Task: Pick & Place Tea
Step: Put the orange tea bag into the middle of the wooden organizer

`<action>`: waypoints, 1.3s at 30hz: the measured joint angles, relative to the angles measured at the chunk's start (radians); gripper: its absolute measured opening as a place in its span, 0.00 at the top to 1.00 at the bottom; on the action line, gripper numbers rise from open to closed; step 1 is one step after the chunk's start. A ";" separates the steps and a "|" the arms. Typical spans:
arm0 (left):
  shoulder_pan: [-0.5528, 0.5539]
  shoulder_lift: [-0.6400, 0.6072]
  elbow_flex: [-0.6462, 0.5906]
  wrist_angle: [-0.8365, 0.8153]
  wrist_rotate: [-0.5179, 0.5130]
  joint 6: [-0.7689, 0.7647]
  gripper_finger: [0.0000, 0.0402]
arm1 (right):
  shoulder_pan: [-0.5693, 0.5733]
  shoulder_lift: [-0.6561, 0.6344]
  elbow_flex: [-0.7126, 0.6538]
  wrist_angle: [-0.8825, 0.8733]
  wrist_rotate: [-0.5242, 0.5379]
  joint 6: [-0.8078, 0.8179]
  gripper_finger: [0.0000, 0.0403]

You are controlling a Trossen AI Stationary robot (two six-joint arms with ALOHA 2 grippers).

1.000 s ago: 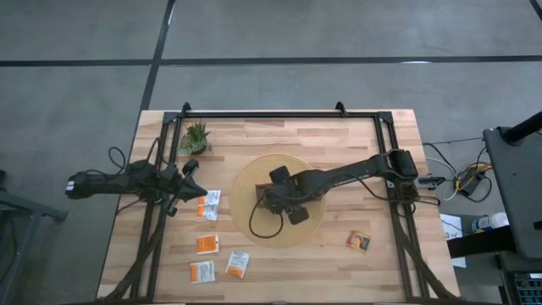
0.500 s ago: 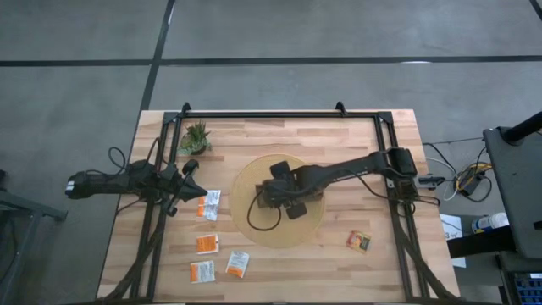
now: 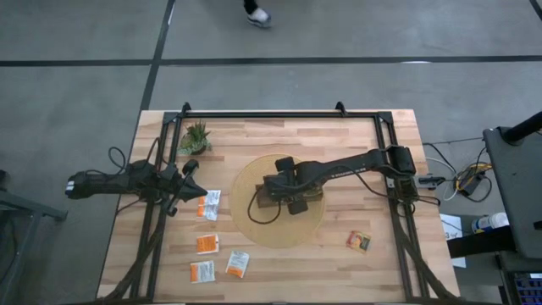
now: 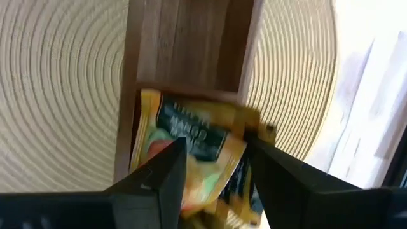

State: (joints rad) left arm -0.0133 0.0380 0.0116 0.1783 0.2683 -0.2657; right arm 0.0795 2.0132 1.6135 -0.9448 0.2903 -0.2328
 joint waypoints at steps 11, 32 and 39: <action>0.000 0.000 0.000 0.000 0.000 0.000 1.00 | 0.000 0.000 -0.003 -0.040 -0.086 0.052 0.74; 0.000 0.000 0.000 0.000 0.000 0.000 1.00 | 0.001 0.000 -0.004 0.007 -0.144 0.106 0.98; 0.000 0.000 0.000 0.000 0.000 0.000 1.00 | 0.016 -0.009 -0.008 0.004 -0.132 0.151 0.98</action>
State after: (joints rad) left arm -0.0133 0.0381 0.0116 0.1782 0.2682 -0.2657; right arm 0.0954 2.0043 1.6051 -0.9409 0.1585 -0.0815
